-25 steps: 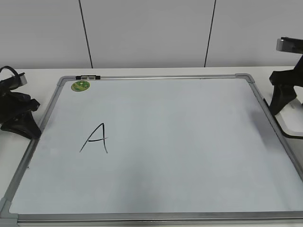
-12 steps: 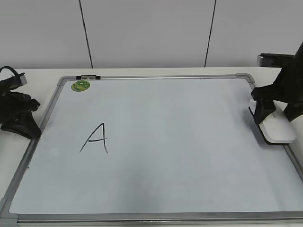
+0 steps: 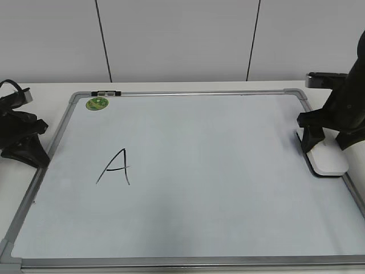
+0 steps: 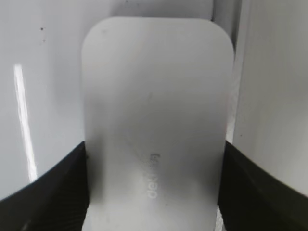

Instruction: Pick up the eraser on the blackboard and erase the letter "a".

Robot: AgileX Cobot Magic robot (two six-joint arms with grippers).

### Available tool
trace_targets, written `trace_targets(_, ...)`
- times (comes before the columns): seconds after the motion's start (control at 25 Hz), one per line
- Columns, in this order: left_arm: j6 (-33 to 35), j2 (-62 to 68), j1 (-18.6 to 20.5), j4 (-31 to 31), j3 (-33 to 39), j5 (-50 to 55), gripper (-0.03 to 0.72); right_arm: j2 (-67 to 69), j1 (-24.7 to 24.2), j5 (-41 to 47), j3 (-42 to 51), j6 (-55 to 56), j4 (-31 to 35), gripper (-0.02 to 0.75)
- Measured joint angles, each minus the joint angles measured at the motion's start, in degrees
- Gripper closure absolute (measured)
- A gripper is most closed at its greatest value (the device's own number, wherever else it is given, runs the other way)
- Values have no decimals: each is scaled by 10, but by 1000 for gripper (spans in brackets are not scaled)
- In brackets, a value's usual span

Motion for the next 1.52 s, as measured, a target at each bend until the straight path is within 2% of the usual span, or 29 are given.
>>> trace_targets(0.76, 0, 0, 0, 0, 0, 0, 635, 0, 0, -26, 0, 4, -1, 189)
trace_targets(0.96, 0, 0, 0, 0, 0, 0, 634, 0, 0, -28, -2, 4, -2, 141)
trace_targets(1.28, 0, 0, 0, 0, 0, -1, 631, 0, 0, -24, -18, 4, -5, 130)
trace_targets(1.4, 0, 0, 0, 0, 0, -1, 618, 0, 0, 8, -47, 4, -11, 131)
trace_targets(1.52, 0, 0, 0, 0, 0, -2, 566, 0, 0, 34, -72, 4, -16, 132)
